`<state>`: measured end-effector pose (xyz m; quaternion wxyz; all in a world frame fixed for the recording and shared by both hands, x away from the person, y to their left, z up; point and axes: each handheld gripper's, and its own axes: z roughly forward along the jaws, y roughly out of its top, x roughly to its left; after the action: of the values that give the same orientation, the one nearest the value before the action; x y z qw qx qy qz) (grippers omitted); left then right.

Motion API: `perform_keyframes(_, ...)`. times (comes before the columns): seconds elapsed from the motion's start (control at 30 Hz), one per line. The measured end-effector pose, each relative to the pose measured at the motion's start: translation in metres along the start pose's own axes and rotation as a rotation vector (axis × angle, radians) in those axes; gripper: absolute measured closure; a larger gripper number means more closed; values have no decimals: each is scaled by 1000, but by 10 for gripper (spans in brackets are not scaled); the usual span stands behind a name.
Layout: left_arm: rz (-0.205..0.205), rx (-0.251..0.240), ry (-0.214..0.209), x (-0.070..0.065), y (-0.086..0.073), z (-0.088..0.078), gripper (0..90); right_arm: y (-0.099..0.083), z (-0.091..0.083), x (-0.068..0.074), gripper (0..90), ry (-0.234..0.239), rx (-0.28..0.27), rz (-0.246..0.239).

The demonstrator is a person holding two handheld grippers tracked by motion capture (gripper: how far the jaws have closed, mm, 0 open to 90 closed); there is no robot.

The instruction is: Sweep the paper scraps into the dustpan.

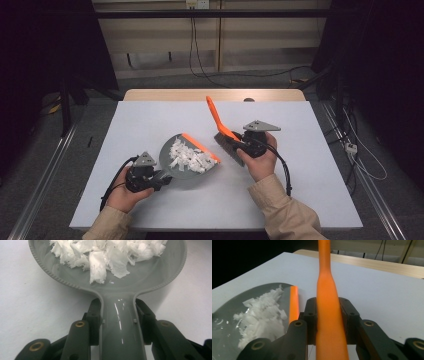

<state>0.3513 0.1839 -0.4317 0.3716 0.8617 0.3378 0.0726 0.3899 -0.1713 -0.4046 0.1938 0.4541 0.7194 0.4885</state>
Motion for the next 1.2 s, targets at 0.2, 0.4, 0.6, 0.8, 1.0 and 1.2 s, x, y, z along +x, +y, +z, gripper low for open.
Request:
perform_keyframes(0.2,-18,-8,6,5,-1,-2,631,-4,-9,-10,716,-27,2,17)
perform_keyframes(0.4,-37,-17,14,10,-1,-5,631,-10,-18,-20,716,-52,3,32)
perform_keyframes(0.6,-60,-37,29,14,-1,-7,630,-15,-30,-34,716,-92,-7,52)
perform_keyframes(0.8,-75,-36,38,17,-1,-10,631,-19,-40,-39,716,-115,-7,55)
perform_keyframes(1.0,-100,-50,62,19,-2,-12,631,-20,-48,-44,716,-132,-20,60)
perform_keyframes(1.2,-114,-51,78,22,-4,-14,631,-23,-56,-47,716,-149,-24,63)
